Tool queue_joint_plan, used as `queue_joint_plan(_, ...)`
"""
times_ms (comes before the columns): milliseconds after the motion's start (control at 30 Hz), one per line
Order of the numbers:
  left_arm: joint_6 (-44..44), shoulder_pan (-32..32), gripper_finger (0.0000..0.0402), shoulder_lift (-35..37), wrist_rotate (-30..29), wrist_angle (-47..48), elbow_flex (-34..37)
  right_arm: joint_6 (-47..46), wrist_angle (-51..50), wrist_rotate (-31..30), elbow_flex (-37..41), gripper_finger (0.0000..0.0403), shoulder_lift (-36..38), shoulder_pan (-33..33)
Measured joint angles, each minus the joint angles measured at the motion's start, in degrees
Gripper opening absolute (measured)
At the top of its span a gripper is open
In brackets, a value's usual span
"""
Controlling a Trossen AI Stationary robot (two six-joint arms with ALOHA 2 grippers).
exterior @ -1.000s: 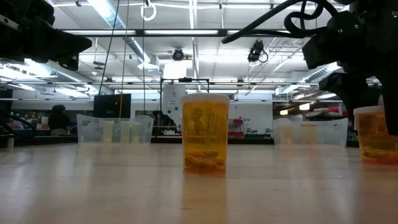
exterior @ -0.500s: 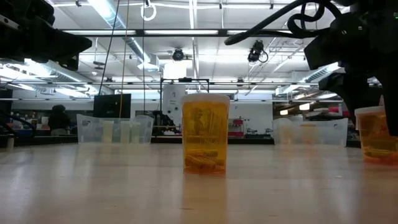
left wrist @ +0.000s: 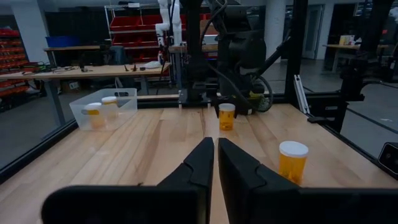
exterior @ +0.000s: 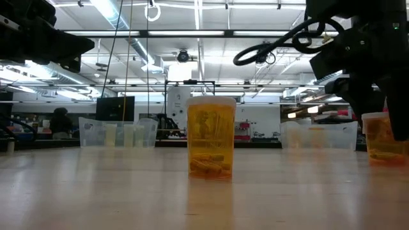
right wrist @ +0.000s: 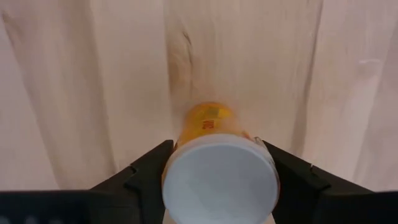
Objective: Pick and place medicine bottles into bin by pill shape (circle, oval)
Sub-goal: Put the right orange capsule bottle into the right transparent bin
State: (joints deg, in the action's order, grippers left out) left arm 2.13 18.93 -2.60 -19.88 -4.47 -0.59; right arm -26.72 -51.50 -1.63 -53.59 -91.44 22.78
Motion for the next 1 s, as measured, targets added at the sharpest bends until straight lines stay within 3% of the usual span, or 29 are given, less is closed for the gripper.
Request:
queue_joint_plan(333, 0.0, 0.0, 0.0027, 0.0, 0.0, 0.0, 0.0, 4.5, -4.4, -0.6, 0.1, 0.0226, 1.3, -3.9)
queue_joint_plan(1000, 0.0, 0.0, 0.0030, 0.0, 0.0, 0.0, 0.0, 13.4, -6.0, -14.4, 0.1, 0.0226, 16.6, -15.1)
